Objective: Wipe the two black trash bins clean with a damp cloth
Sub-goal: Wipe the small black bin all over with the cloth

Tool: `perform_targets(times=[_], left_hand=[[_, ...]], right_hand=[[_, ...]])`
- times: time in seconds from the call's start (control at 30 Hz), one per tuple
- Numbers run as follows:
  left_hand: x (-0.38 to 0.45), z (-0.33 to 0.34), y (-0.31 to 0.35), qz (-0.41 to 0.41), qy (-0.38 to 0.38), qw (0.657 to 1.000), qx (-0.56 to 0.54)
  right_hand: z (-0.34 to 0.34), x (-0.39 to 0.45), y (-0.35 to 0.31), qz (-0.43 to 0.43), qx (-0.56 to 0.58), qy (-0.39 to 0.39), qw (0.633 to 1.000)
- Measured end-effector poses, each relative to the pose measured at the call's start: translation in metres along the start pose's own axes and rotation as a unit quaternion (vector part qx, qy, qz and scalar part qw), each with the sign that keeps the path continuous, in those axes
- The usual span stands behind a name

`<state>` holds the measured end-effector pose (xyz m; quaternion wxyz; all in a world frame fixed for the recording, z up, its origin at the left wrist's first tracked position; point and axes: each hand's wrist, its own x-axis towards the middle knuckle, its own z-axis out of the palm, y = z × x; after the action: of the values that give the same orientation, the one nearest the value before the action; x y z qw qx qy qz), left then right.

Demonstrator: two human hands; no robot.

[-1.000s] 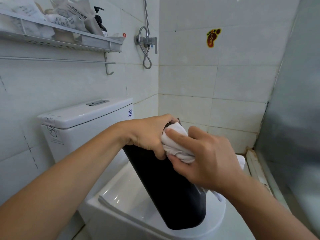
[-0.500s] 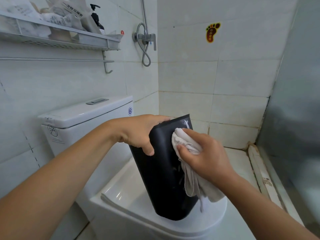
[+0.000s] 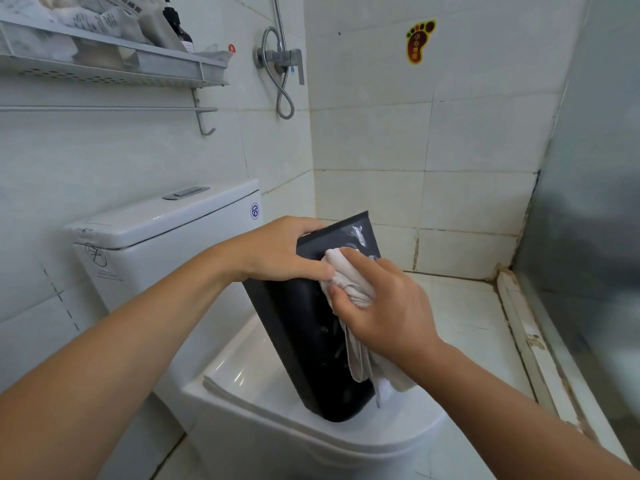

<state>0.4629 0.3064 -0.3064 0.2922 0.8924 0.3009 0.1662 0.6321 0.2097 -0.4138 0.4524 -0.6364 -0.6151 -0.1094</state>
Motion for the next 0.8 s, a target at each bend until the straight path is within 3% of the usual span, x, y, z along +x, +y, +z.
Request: perform_targets(times=[0.27, 0.37, 0.47, 0.53, 0.7, 0.8], left_hand=[[0.000, -0.005, -0.016, -0.012, 0.020, 1.000, 0.004], [0.004, -0.006, -0.020, -0.017, 0.023, 1.000, 0.011], [0.004, -0.009, -0.026, -0.026, 0.013, 1.000, 0.013], [0.002, -0.011, -0.028, -0.025, 0.008, 1.000, 0.010], [0.002, -0.009, -0.026, -0.034, 0.019, 0.999, 0.003], [0.004, -0.007, -0.024, -0.040, 0.021, 0.999, 0.018]], right_hand=[[0.001, 0.025, 0.030, 0.080, -0.023, -0.014, 0.996], [0.005, 0.008, 0.015, 0.008, -0.028, -0.004, 1.000], [0.011, -0.016, -0.002, -0.077, -0.008, -0.042, 0.996], [0.011, -0.012, -0.001, -0.077, -0.016, -0.049, 0.996], [0.005, 0.018, 0.017, 0.039, -0.033, -0.029, 0.998], [0.005, 0.000, 0.005, -0.037, -0.044, -0.028, 0.998]])
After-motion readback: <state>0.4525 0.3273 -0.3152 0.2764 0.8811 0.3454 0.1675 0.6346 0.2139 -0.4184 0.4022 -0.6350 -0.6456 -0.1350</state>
